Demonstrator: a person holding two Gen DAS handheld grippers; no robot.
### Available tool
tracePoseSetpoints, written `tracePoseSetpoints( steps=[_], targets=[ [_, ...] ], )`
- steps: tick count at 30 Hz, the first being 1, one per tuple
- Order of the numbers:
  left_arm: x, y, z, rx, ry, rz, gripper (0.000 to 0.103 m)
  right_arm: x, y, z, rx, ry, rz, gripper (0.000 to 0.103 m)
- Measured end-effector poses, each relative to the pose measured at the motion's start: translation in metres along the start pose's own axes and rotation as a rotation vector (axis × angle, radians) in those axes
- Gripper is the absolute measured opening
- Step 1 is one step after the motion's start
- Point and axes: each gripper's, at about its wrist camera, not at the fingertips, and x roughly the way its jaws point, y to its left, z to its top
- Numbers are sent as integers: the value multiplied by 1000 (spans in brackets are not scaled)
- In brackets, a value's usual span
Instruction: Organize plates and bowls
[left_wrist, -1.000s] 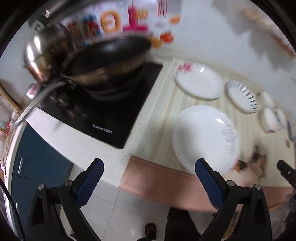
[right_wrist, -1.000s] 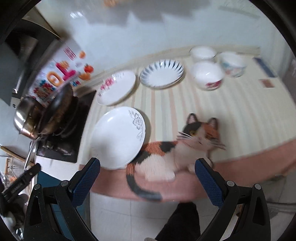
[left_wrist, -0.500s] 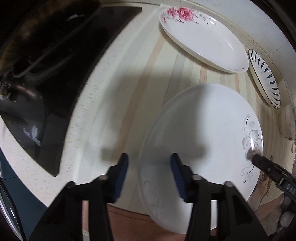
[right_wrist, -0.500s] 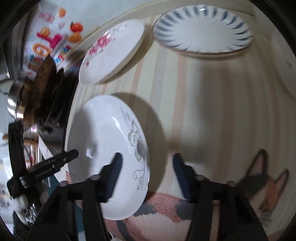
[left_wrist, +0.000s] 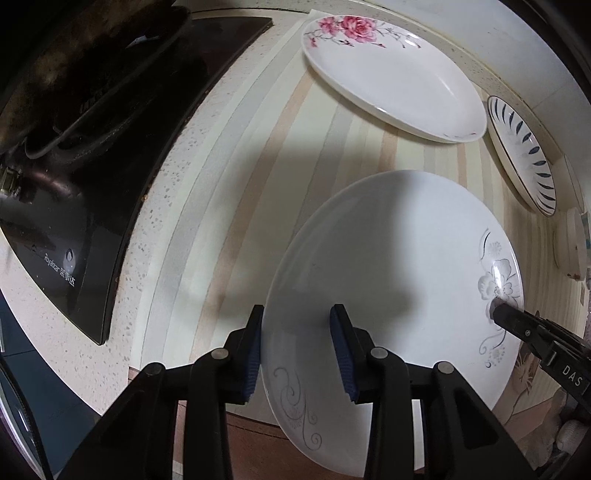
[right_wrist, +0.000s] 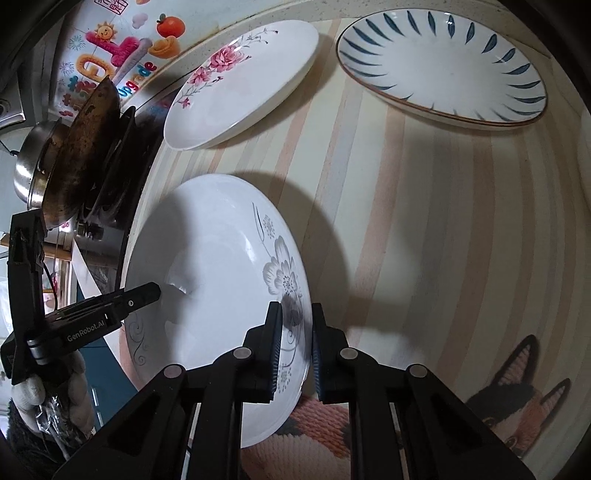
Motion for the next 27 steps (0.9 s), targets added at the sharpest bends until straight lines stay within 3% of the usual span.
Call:
tracePoseSetpoints(
  steps=[10,19,27],
  targets=[
    [-28,-49,4,98,-56,-63,33,-42,-25,-19,66,-56,-30,16],
    [-12,-124,-6,241,-45,-101,33,-98,-96,-51,207,-132,-58,16],
    [4,-176,-9,302,-20,-104,33,-115,-144,-73,278,-143,-92,16]
  ],
)
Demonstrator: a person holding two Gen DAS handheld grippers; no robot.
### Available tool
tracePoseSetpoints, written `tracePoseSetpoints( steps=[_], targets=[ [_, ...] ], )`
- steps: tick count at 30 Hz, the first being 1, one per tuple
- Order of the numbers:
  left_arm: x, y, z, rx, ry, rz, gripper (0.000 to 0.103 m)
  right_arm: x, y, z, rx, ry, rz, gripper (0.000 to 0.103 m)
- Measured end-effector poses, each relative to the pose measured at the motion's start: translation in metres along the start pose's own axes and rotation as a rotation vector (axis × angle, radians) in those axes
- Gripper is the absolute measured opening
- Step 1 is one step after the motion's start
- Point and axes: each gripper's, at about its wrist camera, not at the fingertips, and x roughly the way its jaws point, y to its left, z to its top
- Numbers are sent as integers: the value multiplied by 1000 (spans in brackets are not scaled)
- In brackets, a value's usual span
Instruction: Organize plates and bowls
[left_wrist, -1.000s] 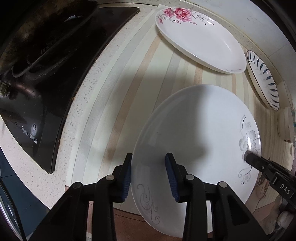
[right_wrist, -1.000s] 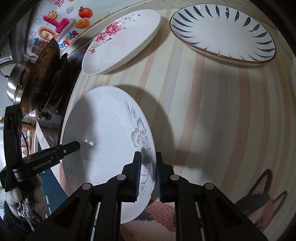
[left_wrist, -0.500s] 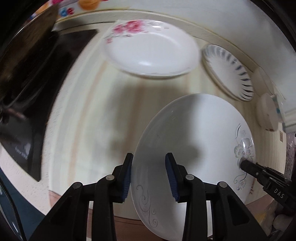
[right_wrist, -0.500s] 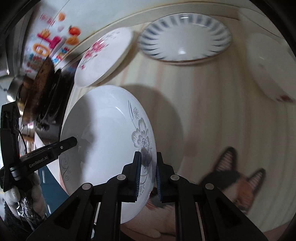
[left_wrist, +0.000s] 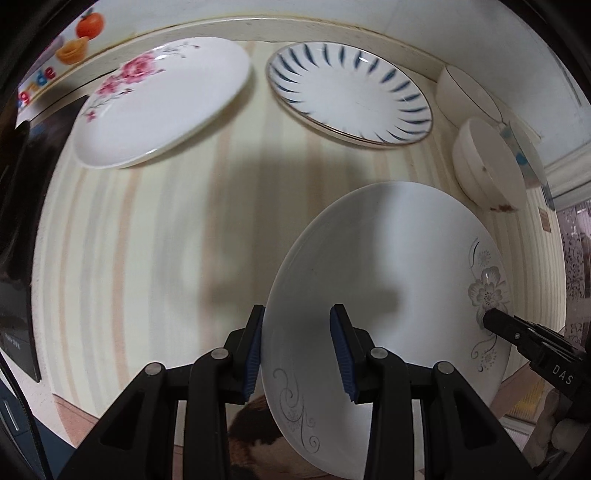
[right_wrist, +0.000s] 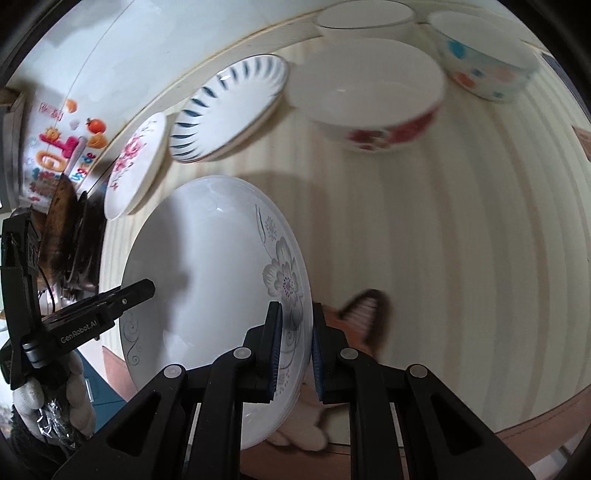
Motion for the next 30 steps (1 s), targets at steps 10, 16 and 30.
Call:
tracePoseSetpoints(
  steps=[10,16,30],
  targets=[
    [15,-16,4,20,19,21,33,4,-30,2,49,-8,-18,16],
    [24,-23,11,17,21,31,33,8,-30,5,56,0,-28,16],
    [-32,-9,17,-25,-41,-23,33,-9,-22,13,44,103,-70,17]
  ],
)
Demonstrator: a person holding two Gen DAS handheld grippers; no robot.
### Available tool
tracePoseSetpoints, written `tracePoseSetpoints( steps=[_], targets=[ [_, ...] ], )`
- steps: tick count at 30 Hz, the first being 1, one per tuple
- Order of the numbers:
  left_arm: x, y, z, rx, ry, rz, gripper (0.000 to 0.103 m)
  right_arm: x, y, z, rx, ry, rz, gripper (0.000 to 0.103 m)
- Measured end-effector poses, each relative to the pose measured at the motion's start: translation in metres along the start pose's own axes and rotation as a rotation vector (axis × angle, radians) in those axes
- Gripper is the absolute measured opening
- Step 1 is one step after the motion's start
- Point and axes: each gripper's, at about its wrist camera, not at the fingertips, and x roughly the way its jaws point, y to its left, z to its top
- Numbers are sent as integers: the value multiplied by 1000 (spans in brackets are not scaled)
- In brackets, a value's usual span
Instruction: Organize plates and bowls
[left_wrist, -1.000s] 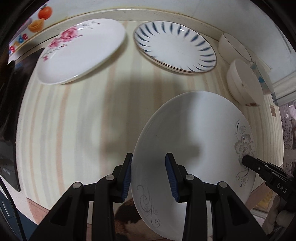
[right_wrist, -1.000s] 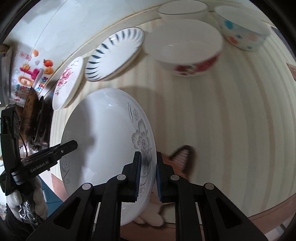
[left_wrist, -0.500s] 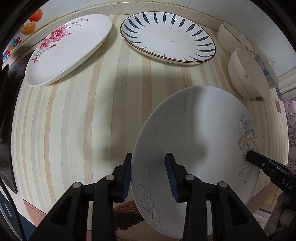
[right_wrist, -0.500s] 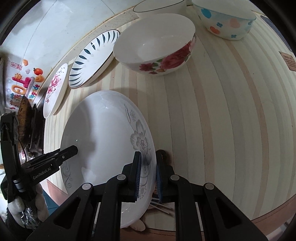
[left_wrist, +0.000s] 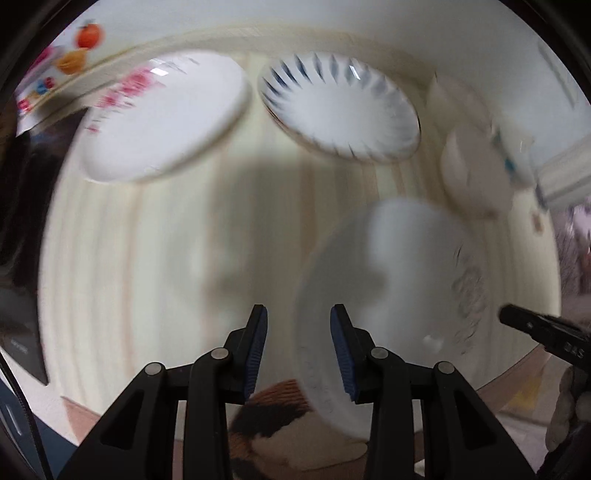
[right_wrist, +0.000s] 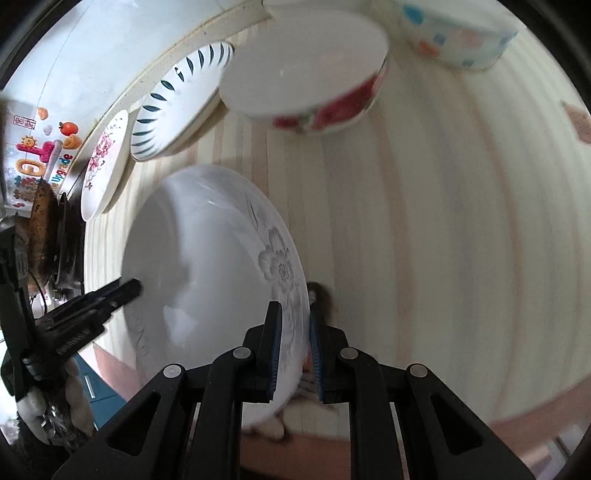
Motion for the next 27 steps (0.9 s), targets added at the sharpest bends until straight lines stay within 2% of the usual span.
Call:
tracePoseSetpoints(
  steps=[3,7,11,15,18,20,23,27],
  targets=[
    [-24,31,20,-96,-54,12,33,-37,19,7,-31,-38,44,19],
    [-18,81,47,-245,-93,65,33,-62,85,45,-160,-129,128,46],
    [-1,140,71,-411,-104,93,33,-36,161,104,-309,-195,193,46],
    [18,173,85,-491,-107,137,33,13,223,173,-413,-222,185,45],
    [33,187,95,-524,-98,156,33,50,258,215,-478,-203,165,45],
    [42,196,101,-548,-91,157,33,73,277,234,-517,-175,157,38],
    [58,203,106,-581,-79,119,33,103,295,255,-546,-143,138,35],
    [68,202,110,-559,-102,99,28,134,305,270,-561,-96,115,27]
  ],
)
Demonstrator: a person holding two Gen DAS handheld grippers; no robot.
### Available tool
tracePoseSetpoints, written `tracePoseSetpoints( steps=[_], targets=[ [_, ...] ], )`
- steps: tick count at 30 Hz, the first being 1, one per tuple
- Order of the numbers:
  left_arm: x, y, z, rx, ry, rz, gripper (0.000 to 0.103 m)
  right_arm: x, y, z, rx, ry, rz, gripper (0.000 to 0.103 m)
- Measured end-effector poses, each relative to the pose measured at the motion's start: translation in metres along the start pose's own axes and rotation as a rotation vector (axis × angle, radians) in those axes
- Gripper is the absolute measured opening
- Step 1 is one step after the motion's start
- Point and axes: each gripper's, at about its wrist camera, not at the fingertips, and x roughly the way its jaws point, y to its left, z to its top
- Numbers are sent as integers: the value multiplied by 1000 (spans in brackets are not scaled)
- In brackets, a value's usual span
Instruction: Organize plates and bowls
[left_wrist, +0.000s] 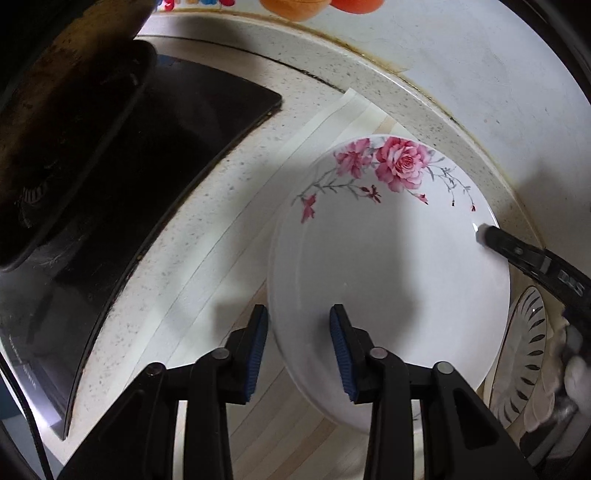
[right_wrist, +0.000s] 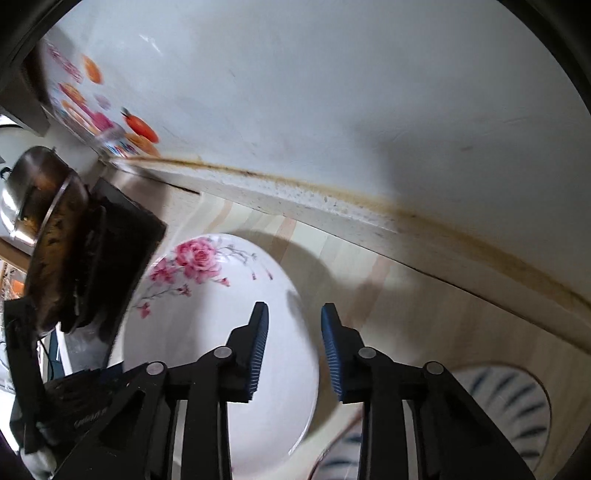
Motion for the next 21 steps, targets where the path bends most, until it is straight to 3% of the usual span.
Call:
tracePoseSetpoints(
  steps=[1,10,21],
  targets=[
    [0,0,-3,11,-6,-1,26,7,-1,1,-1,18,-2,20],
    [-19,-4,-16,43,-39,19,26,14,-4,-5,-12,21,8,17],
    [-67,-7,-32,84,-69,-29,26,-36,-3,-43,28,-16,69,17]
  ],
)
